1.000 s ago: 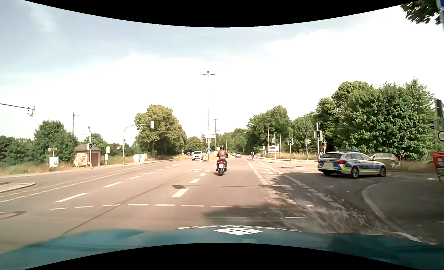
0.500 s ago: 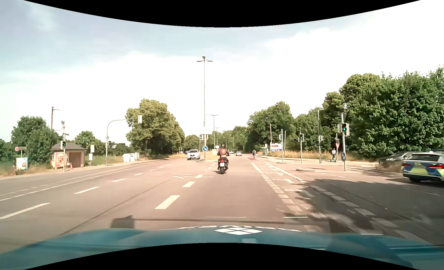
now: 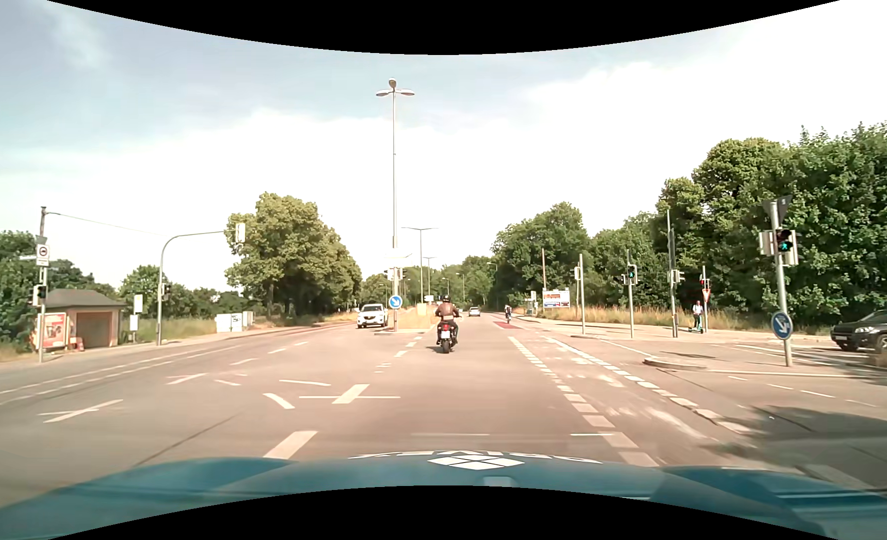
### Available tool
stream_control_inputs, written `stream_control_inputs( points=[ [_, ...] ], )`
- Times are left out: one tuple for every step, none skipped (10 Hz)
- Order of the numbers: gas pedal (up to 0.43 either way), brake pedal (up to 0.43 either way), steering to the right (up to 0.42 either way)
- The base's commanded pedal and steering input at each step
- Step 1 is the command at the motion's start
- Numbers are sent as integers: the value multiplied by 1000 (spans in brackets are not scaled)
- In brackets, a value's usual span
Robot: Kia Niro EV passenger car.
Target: Follow the waypoints while adhering to traffic rules and regulations
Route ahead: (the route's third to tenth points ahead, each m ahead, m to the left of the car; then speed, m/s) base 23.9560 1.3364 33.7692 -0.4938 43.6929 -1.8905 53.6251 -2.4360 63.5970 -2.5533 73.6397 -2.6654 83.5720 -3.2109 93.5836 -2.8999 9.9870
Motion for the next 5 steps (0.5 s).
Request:
stream_control_inputs(
  points=[
    [228, 0, 9],
    [220, 0, 13],
    [220, 0, 13],
    [220, 0, 14],
    [209, 0, 13]
  ],
)
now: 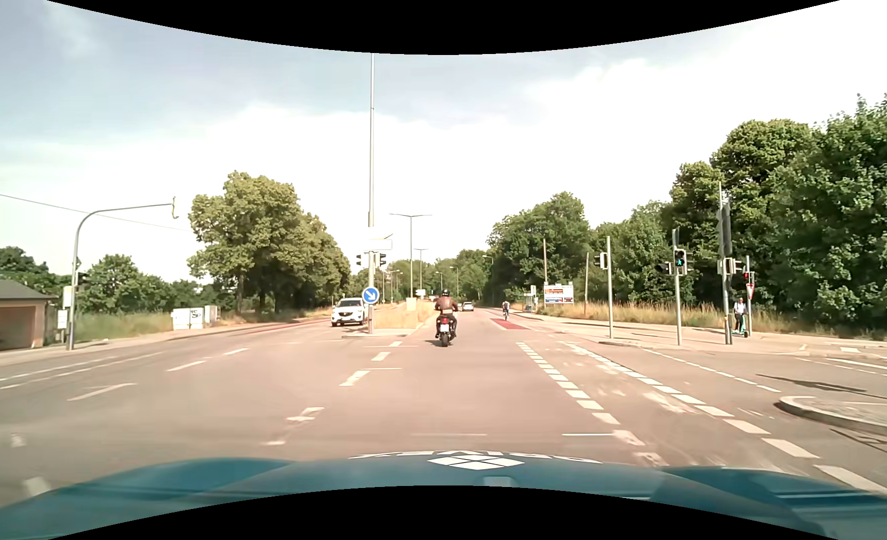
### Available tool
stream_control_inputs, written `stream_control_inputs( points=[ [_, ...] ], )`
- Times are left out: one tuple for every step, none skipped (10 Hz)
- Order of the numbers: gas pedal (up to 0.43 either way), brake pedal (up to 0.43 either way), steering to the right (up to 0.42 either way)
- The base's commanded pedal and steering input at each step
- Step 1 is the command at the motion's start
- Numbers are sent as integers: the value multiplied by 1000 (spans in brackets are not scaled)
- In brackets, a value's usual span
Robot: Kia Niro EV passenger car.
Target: Follow the waypoints while adhering to traffic rules and regulations
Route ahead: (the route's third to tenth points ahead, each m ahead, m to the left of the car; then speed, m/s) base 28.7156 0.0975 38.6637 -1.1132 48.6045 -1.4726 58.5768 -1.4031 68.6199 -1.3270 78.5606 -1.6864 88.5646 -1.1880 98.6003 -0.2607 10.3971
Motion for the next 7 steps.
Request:
stream_control_inputs(
  points=[
    [209, 0, 13],
    [209, 0, 13],
    [197, 0, 13],
    [177, 0, 13],
    [157, 0, 12],
    [157, 0, 11],
    [157, 0, 8]
  ],
)
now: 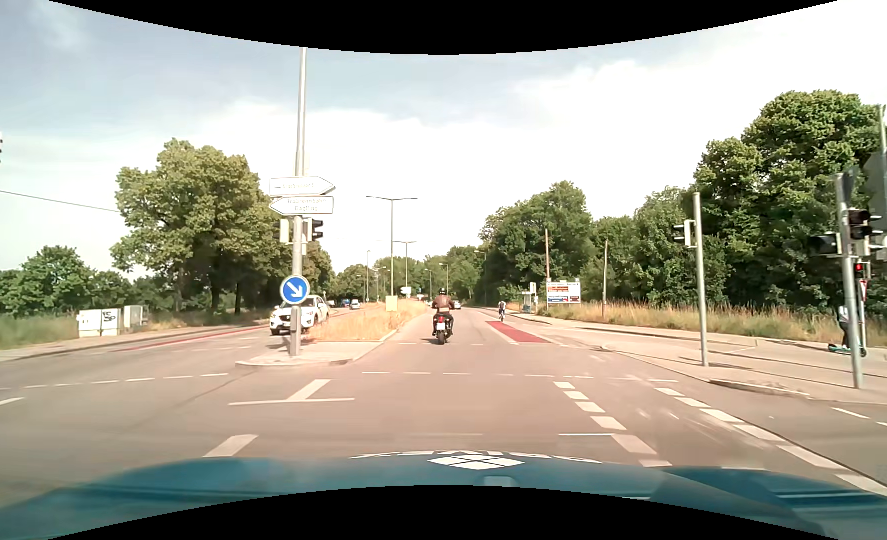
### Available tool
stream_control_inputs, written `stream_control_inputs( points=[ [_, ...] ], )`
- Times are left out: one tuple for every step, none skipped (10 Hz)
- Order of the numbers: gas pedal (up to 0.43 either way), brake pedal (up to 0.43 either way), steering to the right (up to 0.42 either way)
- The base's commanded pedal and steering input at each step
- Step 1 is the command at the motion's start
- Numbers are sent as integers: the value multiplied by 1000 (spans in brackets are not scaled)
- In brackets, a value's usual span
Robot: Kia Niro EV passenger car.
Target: Follow the waypoints while adhering to traffic rules and regulations
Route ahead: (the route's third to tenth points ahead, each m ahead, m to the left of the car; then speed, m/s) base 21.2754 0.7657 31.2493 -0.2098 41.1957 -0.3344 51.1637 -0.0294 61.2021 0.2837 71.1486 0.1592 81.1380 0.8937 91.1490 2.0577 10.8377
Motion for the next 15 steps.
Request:
stream_control_inputs(
  points=[
    [157, 0, 6],
    [157, 0, 6],
    [157, 0, 6],
    [157, 0, 5],
    [157, 0, 4],
    [157, 0, 3],
    [157, 0, 1],
    [157, 0, 1],
    [157, 0, 0],
    [157, 0, -2],
    [157, 0, -4],
    [157, 0, -5],
    [157, 0, -6],
    [157, 0, -6],
    [157, 0, -6]
  ],
)
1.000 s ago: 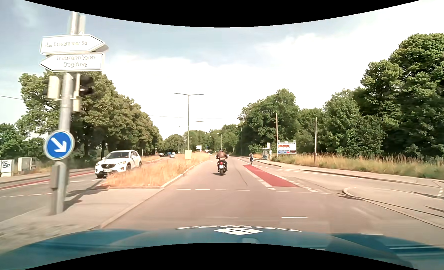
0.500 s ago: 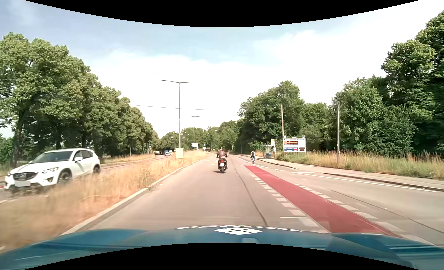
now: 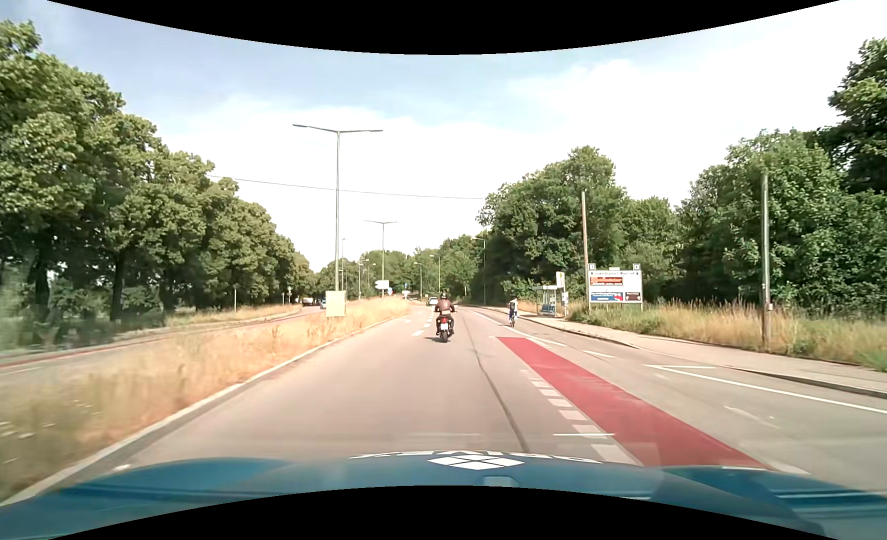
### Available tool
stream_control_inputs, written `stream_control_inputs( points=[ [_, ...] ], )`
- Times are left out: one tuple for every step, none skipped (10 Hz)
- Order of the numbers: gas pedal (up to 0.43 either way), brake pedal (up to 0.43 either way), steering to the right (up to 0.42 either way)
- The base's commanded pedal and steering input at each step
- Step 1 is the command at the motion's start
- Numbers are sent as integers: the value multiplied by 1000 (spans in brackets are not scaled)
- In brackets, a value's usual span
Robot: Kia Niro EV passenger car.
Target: Follow the waypoints while adhering to traffic rules and regulations
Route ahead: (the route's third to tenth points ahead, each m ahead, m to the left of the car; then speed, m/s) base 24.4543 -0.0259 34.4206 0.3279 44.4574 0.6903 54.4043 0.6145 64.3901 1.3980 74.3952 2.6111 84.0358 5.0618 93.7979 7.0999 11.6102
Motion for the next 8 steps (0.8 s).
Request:
stream_control_inputs(
  points=[
    [157, 0, -5],
    [157, 0, -5],
    [157, 0, -6],
    [157, 0, -6],
    [157, 0, -5],
    [157, 0, -5],
    [157, 0, -5],
    [157, 0, -5]
  ],
)
